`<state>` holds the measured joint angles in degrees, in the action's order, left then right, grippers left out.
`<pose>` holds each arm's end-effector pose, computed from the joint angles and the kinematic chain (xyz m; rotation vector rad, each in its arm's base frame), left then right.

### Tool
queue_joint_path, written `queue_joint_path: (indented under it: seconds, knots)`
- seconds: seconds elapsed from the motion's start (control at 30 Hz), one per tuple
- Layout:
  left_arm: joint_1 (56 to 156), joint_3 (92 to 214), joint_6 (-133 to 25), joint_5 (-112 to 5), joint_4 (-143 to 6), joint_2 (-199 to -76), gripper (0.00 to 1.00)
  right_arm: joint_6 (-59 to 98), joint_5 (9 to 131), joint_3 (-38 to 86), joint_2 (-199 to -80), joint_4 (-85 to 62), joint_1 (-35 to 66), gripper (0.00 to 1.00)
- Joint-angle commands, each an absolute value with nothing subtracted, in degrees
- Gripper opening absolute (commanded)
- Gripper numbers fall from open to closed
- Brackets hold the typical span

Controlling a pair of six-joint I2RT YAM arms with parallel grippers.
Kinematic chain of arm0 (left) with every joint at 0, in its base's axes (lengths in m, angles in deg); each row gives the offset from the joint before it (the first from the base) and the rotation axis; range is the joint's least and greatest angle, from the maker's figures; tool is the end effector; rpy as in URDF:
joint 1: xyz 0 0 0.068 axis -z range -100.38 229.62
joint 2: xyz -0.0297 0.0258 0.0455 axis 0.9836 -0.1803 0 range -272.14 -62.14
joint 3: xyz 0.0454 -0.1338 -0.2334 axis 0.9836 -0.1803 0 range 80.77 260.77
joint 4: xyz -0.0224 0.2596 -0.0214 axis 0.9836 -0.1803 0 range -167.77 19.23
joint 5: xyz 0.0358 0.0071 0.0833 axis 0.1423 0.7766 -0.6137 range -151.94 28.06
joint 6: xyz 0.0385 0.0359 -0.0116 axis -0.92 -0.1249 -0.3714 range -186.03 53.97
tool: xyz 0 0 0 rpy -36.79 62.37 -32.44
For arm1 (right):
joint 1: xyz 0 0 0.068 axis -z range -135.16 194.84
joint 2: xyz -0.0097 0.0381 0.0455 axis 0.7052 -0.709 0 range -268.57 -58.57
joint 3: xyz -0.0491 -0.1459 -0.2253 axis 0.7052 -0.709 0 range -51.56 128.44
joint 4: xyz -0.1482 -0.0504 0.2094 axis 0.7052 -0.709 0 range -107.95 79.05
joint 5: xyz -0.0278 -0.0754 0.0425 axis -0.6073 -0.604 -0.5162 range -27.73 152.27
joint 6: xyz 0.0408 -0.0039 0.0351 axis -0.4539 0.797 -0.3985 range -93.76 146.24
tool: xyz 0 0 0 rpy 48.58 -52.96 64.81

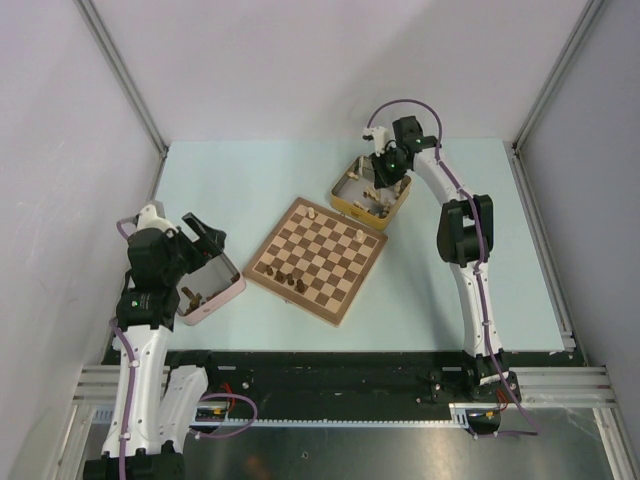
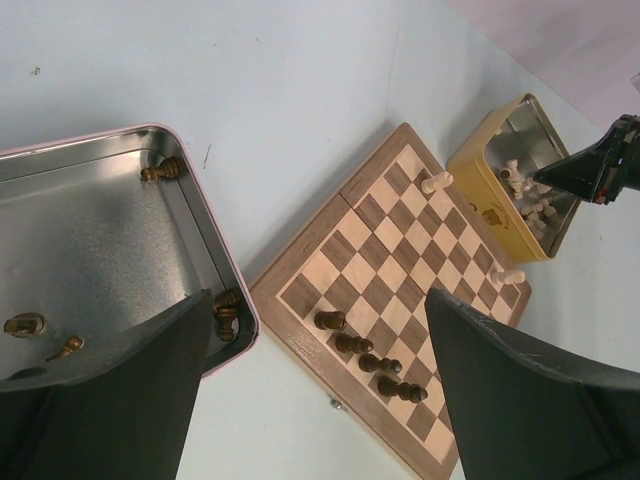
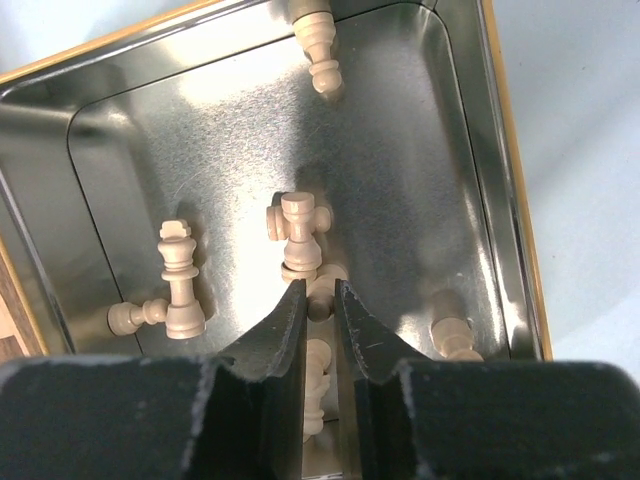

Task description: Set up the chess pieces on the board

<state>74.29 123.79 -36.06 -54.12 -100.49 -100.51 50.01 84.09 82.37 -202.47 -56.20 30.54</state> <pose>0.1512 0.0092 0.3108 -0.5302 1.9574 -0.4104 0.5259 0.1477 0.1977 -0.9498 2.2939 0.4122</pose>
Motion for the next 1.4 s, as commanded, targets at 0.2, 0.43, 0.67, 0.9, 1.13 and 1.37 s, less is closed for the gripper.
queue_joint_path:
  seconds: [0.2, 0.43, 0.67, 0.9, 1.13, 1.37]
  knots:
    - [73.82, 124.89, -37.21, -52.97, -99.51, -99.76, 0.91, 50.94, 82.57, 79.66, -191.74, -49.18, 30.96, 0.06]
    - [73.81, 124.36, -37.21, -52.80, -99.60, -98.62, 0.91, 48.57, 87.05, 75.55, -186.20, -46.81, 30.43, 0.05]
    - [73.81, 123.92, -37.21, -52.71, -99.43, -97.74, 0.91, 49.26, 96.98, 67.38, -180.57, -47.68, 25.26, 0.06]
    - [73.81, 123.48, -37.12, -52.89, -99.60, -96.51, 0.92, 50.41, 96.81, 58.31, -177.58, -46.10, 19.37, 0.06]
    - [73.81, 123.04, -37.56, -52.89, -100.04, -95.54, 0.92, 51.99, 93.57, 53.83, -177.58, -45.23, 15.94, 0.07]
    - [73.81, 122.78, -38.00, -52.89, -100.30, -95.45, 0.93, 52.08, 90.84, 52.06, -177.75, -43.12, 14.53, 0.07]
